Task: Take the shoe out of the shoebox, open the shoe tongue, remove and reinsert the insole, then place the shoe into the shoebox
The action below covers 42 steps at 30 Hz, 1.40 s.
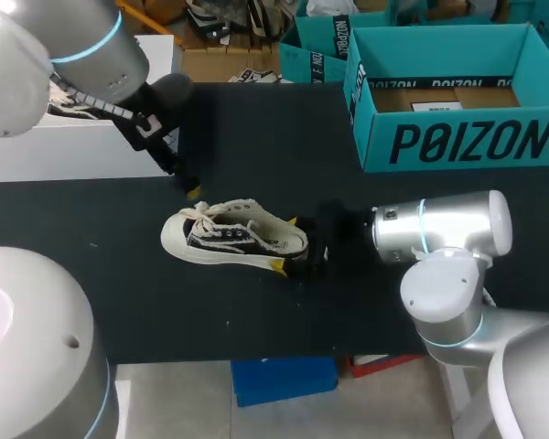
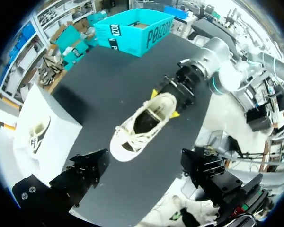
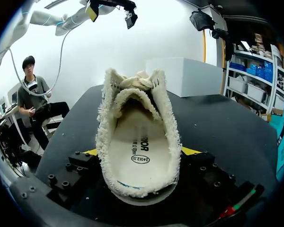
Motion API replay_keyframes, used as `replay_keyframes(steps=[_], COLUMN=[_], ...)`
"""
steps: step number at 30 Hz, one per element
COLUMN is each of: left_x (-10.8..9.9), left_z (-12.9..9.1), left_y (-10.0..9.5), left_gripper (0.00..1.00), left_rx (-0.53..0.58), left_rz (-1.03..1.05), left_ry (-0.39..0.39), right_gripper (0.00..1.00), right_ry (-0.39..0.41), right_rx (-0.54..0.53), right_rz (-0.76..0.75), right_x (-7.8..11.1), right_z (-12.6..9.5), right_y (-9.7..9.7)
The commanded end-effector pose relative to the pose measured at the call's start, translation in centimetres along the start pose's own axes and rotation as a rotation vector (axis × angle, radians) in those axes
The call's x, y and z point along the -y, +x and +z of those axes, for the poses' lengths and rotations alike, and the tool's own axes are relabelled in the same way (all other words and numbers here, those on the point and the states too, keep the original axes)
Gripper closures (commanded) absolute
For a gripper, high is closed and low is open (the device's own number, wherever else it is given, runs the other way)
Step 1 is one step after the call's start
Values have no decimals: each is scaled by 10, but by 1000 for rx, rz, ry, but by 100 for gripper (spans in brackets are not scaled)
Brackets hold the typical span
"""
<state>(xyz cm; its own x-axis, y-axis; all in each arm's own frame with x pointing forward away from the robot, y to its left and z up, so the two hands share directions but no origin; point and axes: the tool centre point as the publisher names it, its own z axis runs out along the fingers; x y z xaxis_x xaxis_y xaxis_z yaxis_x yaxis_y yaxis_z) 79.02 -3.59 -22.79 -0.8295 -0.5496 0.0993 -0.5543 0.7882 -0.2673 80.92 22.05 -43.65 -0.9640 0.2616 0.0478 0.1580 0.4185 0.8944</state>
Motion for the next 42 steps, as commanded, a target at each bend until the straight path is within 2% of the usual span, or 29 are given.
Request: replay_keyframes(steps=[1,17,21,30,36,42], left_x=[12,12,16,39,52,56], left_z=[3,3,21,63,88,108], left_y=[2,2,5,21,22,19], left_gripper=[0,0,0,0,0,0], left_rx=[66,66,78,168,309,389], left_rz=[-391,-391,-413,-490,-521,-537], left_ry=[-129,-129,-181,-290,-382,-455], right_gripper=[100,100,100,100,100,100], right_ry=[-8,-8,-8,-8,-8,-8], right_rx=[9,9,9,9,9,9], right_rz=[1,1,1,1,1,1], right_x=[8,8,8,8,8,8], right_z=[18,18,18,18,18,18], right_y=[-2,-2,-2,-2,-2,-2])
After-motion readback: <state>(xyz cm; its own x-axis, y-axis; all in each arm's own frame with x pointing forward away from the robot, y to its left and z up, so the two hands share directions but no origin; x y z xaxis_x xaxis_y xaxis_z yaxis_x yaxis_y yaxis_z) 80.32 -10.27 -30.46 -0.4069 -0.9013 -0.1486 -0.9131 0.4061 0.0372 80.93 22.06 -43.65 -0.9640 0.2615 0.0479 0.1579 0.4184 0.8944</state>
